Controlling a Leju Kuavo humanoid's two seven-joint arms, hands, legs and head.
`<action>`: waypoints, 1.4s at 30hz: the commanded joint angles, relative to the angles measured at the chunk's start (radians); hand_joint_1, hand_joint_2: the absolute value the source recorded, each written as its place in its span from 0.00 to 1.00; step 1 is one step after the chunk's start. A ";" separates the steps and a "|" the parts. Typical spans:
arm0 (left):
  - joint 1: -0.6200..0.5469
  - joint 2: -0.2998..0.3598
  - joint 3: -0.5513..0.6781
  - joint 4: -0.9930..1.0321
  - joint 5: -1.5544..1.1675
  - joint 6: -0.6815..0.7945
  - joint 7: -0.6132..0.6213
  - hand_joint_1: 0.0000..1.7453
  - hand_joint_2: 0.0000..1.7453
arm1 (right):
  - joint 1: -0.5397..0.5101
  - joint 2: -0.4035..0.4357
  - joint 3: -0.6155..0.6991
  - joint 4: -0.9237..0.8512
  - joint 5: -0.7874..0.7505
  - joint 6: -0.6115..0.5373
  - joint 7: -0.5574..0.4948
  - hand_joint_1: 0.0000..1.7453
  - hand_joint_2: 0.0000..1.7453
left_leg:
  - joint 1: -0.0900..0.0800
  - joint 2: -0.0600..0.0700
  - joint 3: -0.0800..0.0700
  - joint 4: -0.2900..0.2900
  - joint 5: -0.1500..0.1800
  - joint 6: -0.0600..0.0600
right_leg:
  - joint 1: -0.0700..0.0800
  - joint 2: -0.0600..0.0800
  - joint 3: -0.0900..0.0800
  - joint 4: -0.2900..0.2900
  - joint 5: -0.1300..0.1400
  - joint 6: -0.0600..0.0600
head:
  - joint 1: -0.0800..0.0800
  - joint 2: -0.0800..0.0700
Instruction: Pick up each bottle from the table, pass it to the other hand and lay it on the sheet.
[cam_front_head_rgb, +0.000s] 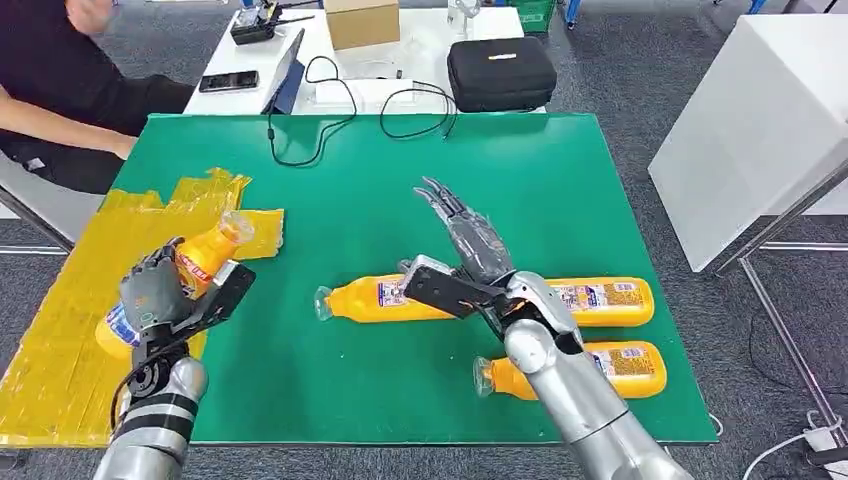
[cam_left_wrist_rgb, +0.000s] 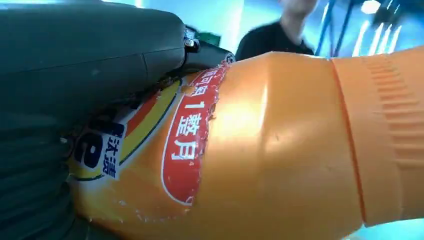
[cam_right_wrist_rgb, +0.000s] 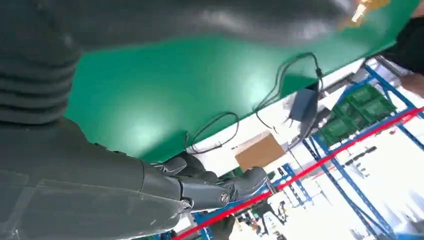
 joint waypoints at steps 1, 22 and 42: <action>-0.121 0.094 0.054 0.303 -0.042 -0.037 0.049 1.00 1.00 | -0.109 -0.026 0.062 0.189 0.007 0.030 -0.002 0.00 1.00 | 0.002 0.001 0.004 0.000 -0.001 -0.001 | 0.002 0.000 0.004 -0.001 -0.001 -0.001 | 0.000 0.000; -0.179 0.075 0.042 0.336 -0.013 -0.106 -0.036 0.00 0.00 | -0.318 0.037 0.217 0.598 0.064 0.120 0.049 0.00 1.00 | 0.001 0.001 0.002 0.001 -0.001 -0.001 | 0.002 0.000 0.003 0.000 0.000 -0.001 | 0.000 0.000; -0.069 0.011 0.018 0.004 0.400 -0.287 -0.269 0.00 0.00 | -0.308 0.086 0.276 0.737 0.107 0.096 0.073 0.00 1.00 | 0.000 -0.001 -0.001 0.001 0.000 0.000 | 0.001 -0.001 0.000 -0.001 0.000 -0.001 | 0.000 0.000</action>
